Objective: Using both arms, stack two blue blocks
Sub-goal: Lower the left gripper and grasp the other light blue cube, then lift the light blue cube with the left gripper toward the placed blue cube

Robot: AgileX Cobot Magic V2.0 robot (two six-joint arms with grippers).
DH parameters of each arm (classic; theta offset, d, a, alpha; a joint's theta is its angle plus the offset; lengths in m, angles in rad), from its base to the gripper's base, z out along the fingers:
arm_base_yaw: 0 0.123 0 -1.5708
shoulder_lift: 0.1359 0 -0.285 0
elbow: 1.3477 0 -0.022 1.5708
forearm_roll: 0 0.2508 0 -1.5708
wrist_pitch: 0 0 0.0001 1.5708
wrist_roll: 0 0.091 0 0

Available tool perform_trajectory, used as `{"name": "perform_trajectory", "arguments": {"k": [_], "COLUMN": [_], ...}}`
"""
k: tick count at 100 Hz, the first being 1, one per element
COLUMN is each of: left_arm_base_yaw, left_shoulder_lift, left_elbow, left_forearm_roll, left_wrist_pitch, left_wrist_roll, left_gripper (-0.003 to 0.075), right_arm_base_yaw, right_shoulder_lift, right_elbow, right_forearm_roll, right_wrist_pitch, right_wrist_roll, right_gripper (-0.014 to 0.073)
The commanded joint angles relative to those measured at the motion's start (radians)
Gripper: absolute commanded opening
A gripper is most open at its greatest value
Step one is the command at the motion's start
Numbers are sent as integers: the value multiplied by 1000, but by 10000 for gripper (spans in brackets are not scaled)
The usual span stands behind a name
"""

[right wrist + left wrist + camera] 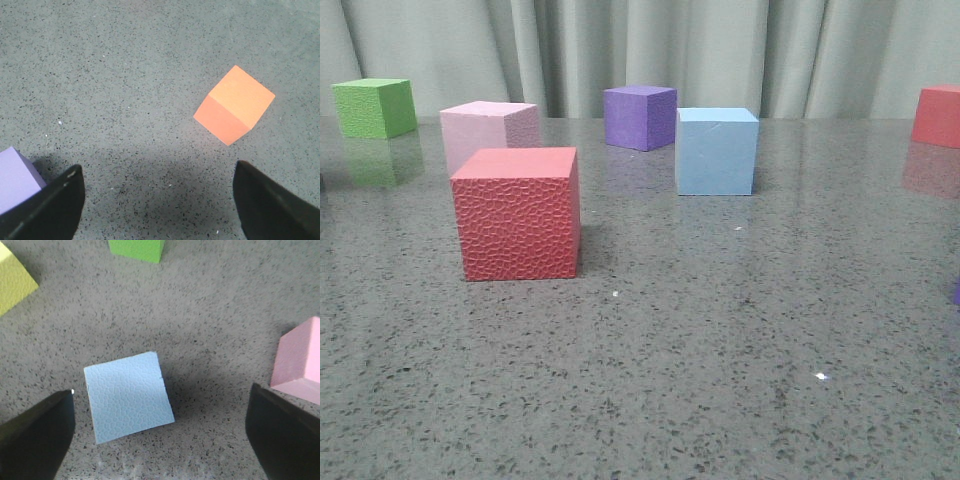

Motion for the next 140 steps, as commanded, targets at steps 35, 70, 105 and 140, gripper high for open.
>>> {"name": "perform_trajectory", "arguments": {"k": [35, 70, 105, 140], "left_arm_base_yaw": [21, 21, 21, 21], "left_shoulder_lift": [60, 131, 165, 169], "left_elbow": [-35, -35, -35, -35], "left_forearm_roll": [14, 45, 48, 58], "left_wrist_pitch": [-39, -38, -45, -47], "left_wrist_roll": [-53, -60, -66, -66], "left_gripper": [649, 649, 648, 403], "right_arm_base_yaw": [-6, -6, -6, -6], "right_shoulder_lift": [-3, -3, -3, -3], "right_elbow": [-21, -21, -21, -21], "right_forearm_roll": [-17, -15, -15, -15], "right_wrist_pitch": [-70, -69, -68, -68], "right_wrist_roll": [-6, -6, -6, -6], "right_gripper": [601, 601, 601, 601]}}
